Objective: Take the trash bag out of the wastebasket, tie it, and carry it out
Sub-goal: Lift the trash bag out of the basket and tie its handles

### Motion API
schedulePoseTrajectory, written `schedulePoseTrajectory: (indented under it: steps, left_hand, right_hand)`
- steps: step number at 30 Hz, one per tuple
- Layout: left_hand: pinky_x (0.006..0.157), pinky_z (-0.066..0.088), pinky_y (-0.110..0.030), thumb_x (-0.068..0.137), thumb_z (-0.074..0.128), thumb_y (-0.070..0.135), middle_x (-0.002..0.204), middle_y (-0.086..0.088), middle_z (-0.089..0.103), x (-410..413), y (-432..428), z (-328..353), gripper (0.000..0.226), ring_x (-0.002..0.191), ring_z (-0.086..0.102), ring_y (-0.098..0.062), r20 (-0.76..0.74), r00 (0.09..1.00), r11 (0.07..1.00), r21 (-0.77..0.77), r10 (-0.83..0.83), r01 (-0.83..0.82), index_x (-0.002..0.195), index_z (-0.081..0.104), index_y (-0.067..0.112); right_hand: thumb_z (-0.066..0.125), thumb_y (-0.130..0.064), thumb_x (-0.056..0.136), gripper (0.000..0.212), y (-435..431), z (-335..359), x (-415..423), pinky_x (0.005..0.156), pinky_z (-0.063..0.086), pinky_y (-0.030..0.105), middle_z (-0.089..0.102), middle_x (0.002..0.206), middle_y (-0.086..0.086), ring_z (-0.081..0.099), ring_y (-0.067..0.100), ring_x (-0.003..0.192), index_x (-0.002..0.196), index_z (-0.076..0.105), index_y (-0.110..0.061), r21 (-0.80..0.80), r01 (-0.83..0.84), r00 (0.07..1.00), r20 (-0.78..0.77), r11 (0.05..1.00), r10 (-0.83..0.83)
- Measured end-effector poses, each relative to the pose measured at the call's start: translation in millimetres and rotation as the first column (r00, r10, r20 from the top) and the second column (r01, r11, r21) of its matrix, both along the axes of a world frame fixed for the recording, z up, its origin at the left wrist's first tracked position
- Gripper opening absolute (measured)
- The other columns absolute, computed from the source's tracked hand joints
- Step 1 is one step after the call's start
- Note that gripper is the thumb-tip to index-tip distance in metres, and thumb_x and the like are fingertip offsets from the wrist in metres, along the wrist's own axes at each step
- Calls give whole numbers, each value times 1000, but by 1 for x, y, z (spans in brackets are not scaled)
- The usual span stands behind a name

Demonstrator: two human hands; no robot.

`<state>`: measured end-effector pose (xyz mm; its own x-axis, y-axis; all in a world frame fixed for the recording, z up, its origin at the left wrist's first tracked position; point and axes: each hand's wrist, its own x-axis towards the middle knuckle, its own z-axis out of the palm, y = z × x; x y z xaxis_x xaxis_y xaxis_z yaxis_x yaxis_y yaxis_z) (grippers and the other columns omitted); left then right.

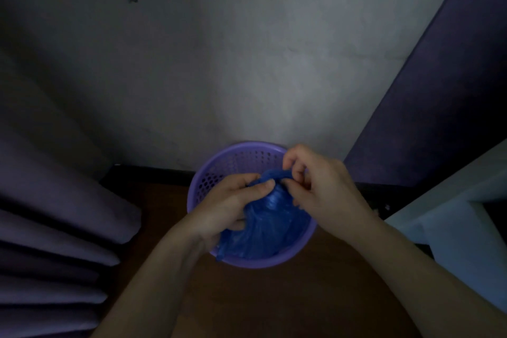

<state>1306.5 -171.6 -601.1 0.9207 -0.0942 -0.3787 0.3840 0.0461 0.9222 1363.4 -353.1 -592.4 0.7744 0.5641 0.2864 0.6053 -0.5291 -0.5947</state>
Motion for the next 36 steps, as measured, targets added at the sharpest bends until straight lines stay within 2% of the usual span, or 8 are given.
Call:
schedulePoseTrajectory:
  steps: [3, 9, 14, 16, 23, 29, 32, 36]
  left_hand:
    - [41, 43, -13, 93, 61, 30, 68, 3, 72, 0, -2, 1, 19, 51, 65, -5, -14, 996, 994, -60, 88, -89, 94, 70, 13]
    - [41, 43, -13, 96, 58, 29, 62, 3, 69, 0, -7, 1, 23, 48, 62, -4, 23, 996, 993, -82, 84, -82, 95, 70, 10]
    - [60, 51, -43, 97, 57, 28, 80, -21, 65, 4, -2, 0, 30, 72, 64, -36, 255, 965, 974, 197, 61, -113, 88, 63, -1]
    - [65, 47, -45, 98, 56, 29, 75, -22, 56, 4, -3, 0, 38, 68, 59, -33, 313, 949, 959, 257, 34, -119, 83, 56, -6]
    - [60, 42, -36, 99, 53, 32, 62, 2, 52, 4, -2, -8, 37, 58, 54, -12, 362, 932, 908, 384, 19, -168, 71, 52, 8]
    - [77, 50, -38, 100, 51, 34, 86, 3, 64, 6, 11, -17, 23, 82, 62, -14, 336, 942, 866, 466, 18, -183, 92, 60, 15]
    - [75, 46, -33, 100, 51, 29, 85, 2, 64, 3, 18, -18, 19, 76, 58, -10, 287, 946, 763, 642, -149, -75, 91, 60, 16]
    - [66, 45, -35, 97, 56, 35, 70, 1, 63, 2, 25, -21, 27, 65, 56, -13, 221, 944, 679, 734, -244, 4, 76, 59, 18]
  right_hand:
    - [67, -9, 82, 15, 1, 2, -4, 63, 42, 15, 56, 80, -7, 56, 7, 72, 90, 58, -18, 3, -103, 995, 12, 995, 103]
    - [66, -50, 86, 31, 3, -3, -13, 74, 52, 34, 64, 95, -13, 60, 7, 88, 105, 55, -28, -128, -91, 994, -66, 988, 83]
    - [69, -35, 91, 13, 0, 6, -11, 58, 41, 14, 56, 66, -14, 58, 0, 66, 82, 60, -34, -30, -51, 990, -134, 998, 47]
    - [72, -34, 89, 19, 1, 10, -12, 54, 39, 13, 55, 58, -11, 57, 3, 59, 73, 61, -30, 57, -24, 976, -215, 998, 36]
    - [75, -42, 77, 29, -2, 22, -8, 55, 45, 24, 60, 61, 5, 59, 14, 58, 62, 65, -19, 271, 67, 748, -651, 960, 132]
    - [63, -28, 93, 23, -18, 21, -1, 64, 50, 18, 69, 72, -4, 66, 6, 70, 80, 73, -12, 291, 178, 690, -718, 940, 91]
    - [71, -46, 79, 29, -26, 17, 4, 71, 52, 28, 70, 70, -3, 69, 11, 75, 65, 68, -20, 227, 265, 656, -755, 937, -3]
    - [74, -43, 78, 51, -31, 13, 7, 76, 53, 30, 73, 83, 12, 69, 18, 79, 94, 69, 5, 221, 383, 550, -834, 897, -29]
